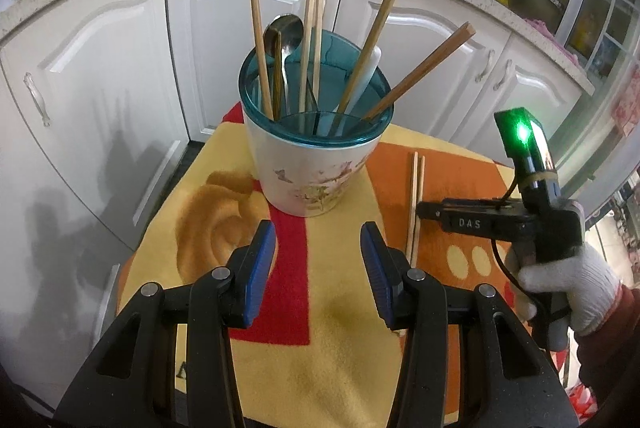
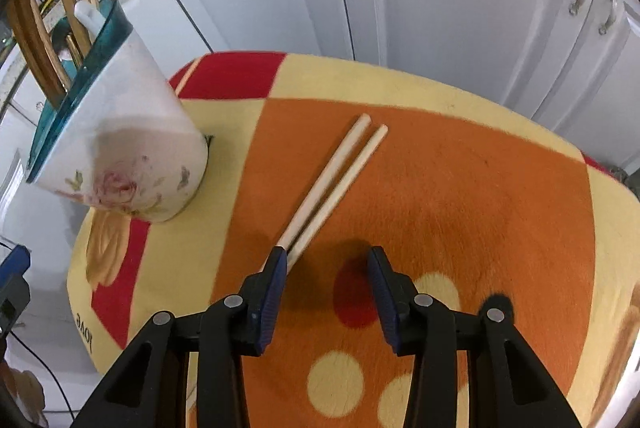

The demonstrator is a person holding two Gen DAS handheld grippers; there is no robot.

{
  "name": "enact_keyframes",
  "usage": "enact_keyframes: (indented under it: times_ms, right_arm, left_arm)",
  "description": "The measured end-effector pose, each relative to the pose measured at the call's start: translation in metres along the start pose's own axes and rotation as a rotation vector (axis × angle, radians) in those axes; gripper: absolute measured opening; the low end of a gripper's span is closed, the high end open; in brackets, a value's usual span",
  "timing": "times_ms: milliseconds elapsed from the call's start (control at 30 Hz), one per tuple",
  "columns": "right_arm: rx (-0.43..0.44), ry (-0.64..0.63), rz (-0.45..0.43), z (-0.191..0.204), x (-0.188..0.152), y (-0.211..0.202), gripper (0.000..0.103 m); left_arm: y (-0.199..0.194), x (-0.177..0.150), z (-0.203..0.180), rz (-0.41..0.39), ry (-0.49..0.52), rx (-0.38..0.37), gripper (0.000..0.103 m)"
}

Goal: Organize utensils
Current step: 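Close the left tool on a thin wooden chopstick while the right tool grasps the other chopstick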

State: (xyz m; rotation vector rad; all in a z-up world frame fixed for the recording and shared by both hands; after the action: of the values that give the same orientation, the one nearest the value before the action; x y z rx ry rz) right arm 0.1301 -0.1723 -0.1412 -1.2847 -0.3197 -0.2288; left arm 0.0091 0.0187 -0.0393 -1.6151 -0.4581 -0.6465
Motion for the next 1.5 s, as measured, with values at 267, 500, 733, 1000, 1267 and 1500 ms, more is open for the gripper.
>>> enact_keyframes:
  times_ms: [267, 500, 733, 1000, 1267, 1500]
  right_arm:
    - [-0.044, -0.091, 0.0, 0.009, 0.003, 0.002, 0.036]
    - [-0.052, -0.076, 0.012, -0.005, -0.002, -0.002, 0.025]
    - [-0.034, -0.106, 0.017, -0.012, -0.015, -0.011, 0.014]
    - [-0.046, 0.002, 0.019, -0.071, -0.047, -0.038, 0.013]
    - [0.014, 0.106, 0.012, -0.087, -0.047, -0.048, 0.024]
    - [-0.005, 0.035, 0.011, -0.075, -0.038, -0.037, 0.013]
  left_arm:
    - [0.009, -0.001, 0.001, 0.022, -0.012, -0.012, 0.043]
    - [0.014, -0.003, 0.005, 0.035, -0.023, -0.012, 0.043]
    - [0.019, -0.002, -0.011, 0.051, 0.007, -0.051, 0.043]
    - [0.053, 0.002, -0.059, 0.12, 0.086, -0.153, 0.043]
    - [0.111, 0.027, -0.099, 0.16, 0.163, -0.143, 0.043]
    - [0.139, 0.02, -0.097, 0.239, 0.143, -0.144, 0.006]
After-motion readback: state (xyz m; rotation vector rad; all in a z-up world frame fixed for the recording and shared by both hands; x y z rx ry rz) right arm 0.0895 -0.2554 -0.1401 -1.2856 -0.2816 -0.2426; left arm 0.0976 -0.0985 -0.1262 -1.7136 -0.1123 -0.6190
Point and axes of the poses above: each gripper's, at about its wrist camera, not at the fingertips, and y roughly the way its jaws point, z to its left, x to its top, the point moved 2 cm from there along y, roughly the way its jaws point, and after that the axes turned 8 degrees about y, right-handed, at the moved point
